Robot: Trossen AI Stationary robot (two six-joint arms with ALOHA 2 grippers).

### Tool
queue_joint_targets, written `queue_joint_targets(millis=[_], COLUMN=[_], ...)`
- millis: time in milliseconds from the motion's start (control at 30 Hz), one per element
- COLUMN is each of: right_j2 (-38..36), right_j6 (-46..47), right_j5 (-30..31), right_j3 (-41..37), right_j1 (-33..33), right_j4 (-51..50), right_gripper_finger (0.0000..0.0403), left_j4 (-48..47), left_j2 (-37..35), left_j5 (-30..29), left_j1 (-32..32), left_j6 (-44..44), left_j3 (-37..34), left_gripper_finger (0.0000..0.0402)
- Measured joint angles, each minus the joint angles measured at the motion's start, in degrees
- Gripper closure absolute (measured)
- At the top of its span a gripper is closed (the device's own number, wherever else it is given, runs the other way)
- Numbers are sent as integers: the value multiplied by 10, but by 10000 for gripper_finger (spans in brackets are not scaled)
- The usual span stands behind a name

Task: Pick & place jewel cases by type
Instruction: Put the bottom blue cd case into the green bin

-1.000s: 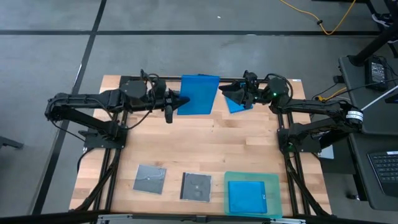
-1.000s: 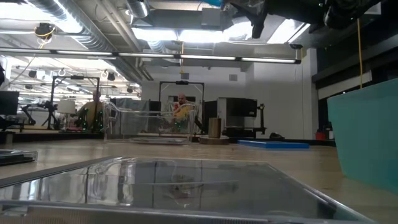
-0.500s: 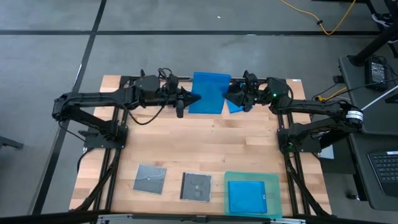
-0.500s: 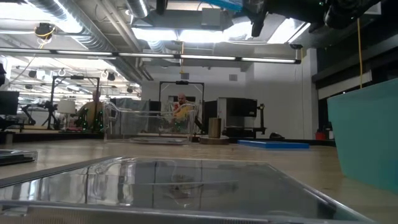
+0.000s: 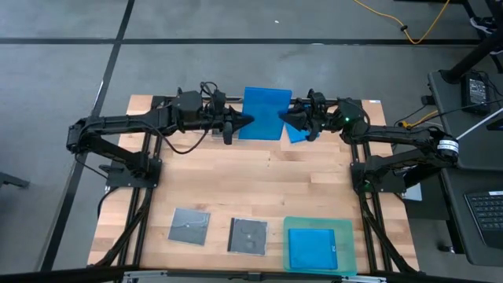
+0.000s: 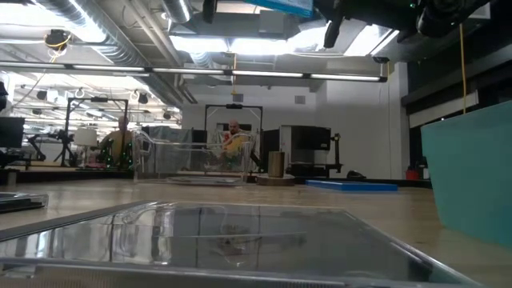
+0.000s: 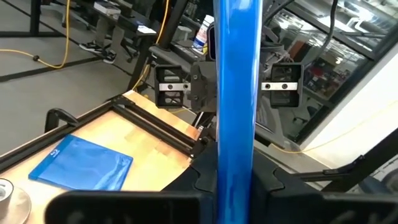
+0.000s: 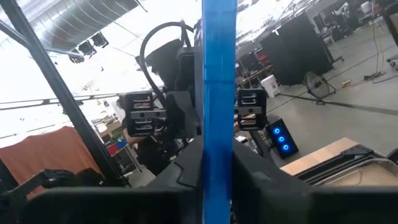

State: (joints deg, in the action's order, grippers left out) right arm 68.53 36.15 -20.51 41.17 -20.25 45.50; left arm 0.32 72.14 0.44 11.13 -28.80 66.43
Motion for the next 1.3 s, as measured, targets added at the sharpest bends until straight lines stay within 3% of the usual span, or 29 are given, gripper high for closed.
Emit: queue_joint_targets(millis=[200, 300, 433, 633, 900, 1033, 1133, 1300], right_j2=[0, 0, -1, 0, 0, 0, 0, 0], right_j6=[-8, -4, -2, 15, 119, 124, 74, -53], right_j5=[-2, -6, -7, -11, -135, -226, -277, -297], right_j3=[0, 0, 2, 0, 1, 35, 80, 182], right_j1=[-3, -5, -5, -8, -27, -29, -29, -29], right_j4=[1, 3, 7, -4, -80, -230, -393, -692], right_gripper_finger=[359, 359, 353, 357, 356, 356, 356, 355], left_j4=[0, 4, 9, -32, -75, -97, -119, -131], left_j2=[-1, -12, -52, -134, -182, -185, -184, -182], left_j5=[20, 60, 107, 110, 74, 73, 73, 74], left_j1=[0, 6, 24, 62, 69, 69, 64, 57], left_j6=[16, 16, -9, -15, 16, 18, 27, 41], left_j3=[0, 0, 0, 1, 1, 1, 1, 1], left_gripper_finger=[354, 339, 308, 267, 256, 256, 256, 256])
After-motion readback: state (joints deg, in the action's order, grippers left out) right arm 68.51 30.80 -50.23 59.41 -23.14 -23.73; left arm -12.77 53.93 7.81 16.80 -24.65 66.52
